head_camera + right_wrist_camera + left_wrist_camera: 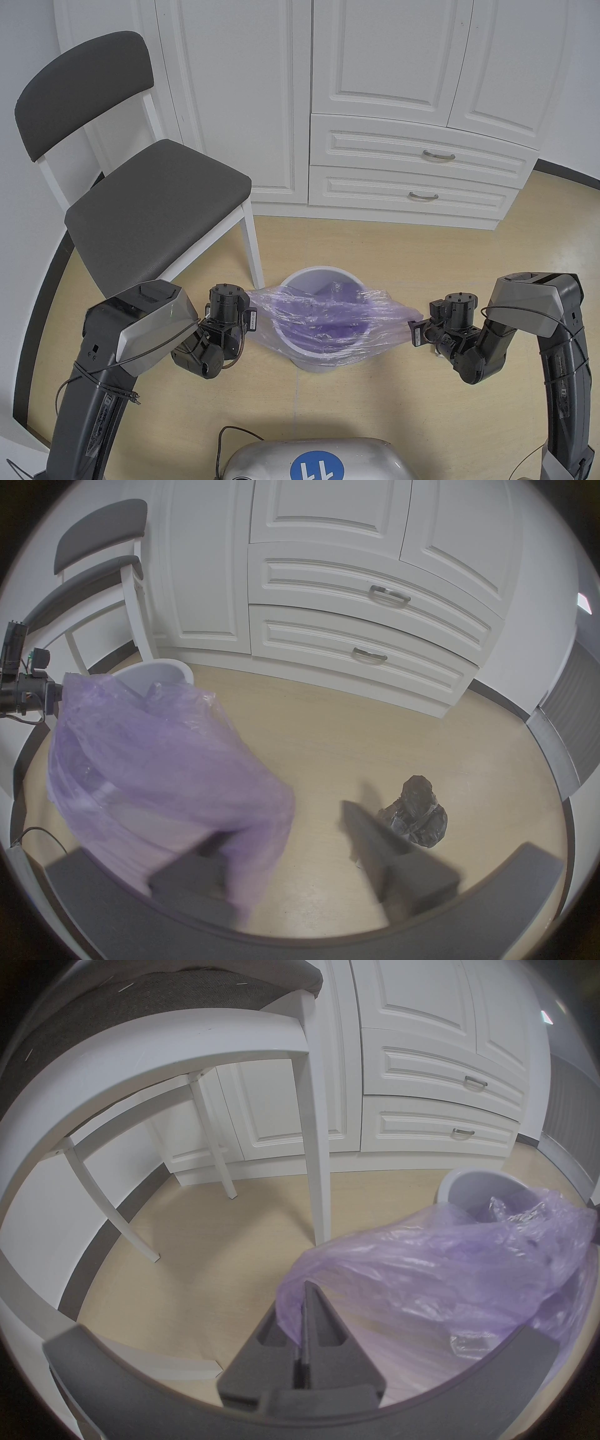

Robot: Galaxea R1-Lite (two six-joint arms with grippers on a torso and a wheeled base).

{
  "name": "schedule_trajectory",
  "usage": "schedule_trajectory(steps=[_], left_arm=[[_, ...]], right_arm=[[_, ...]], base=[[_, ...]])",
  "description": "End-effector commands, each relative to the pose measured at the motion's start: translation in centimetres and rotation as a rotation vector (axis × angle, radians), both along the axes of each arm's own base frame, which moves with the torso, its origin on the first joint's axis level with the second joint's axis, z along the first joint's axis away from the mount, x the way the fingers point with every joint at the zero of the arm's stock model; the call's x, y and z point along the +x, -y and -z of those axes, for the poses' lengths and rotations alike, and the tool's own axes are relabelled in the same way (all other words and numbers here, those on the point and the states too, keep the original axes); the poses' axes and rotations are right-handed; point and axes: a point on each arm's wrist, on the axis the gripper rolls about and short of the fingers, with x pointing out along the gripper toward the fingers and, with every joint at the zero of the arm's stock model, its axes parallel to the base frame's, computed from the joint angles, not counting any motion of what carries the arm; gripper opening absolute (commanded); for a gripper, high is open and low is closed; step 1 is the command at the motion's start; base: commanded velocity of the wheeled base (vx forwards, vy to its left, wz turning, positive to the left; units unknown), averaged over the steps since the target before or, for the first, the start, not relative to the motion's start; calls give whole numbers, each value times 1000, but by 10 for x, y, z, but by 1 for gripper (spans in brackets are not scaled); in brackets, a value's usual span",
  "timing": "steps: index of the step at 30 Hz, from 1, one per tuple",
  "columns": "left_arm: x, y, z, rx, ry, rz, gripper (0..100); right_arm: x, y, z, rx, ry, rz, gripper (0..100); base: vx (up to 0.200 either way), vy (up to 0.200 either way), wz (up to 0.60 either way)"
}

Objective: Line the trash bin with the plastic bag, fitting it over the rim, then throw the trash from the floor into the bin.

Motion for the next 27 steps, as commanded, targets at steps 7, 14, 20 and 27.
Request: schedule_trajectory(steps=[7,14,20,27], left_arm=[[0,1,-2,-4,6,0,0],[1,1,-5,-7,14,0,0],[0,1,-5,-7,14,0,0],[1,0,-2,-5,8,-1,0]], right_arm=[[-18,6,-11,18,-33,-59,100],[-43,29,-31,51,-76,-223,100],[-47,53,-34,147,-87,-357,100],[-42,71,-23,283,-79,-421,100]], base=[[0,0,0],[0,0,0],[0,0,0],[0,0,0]])
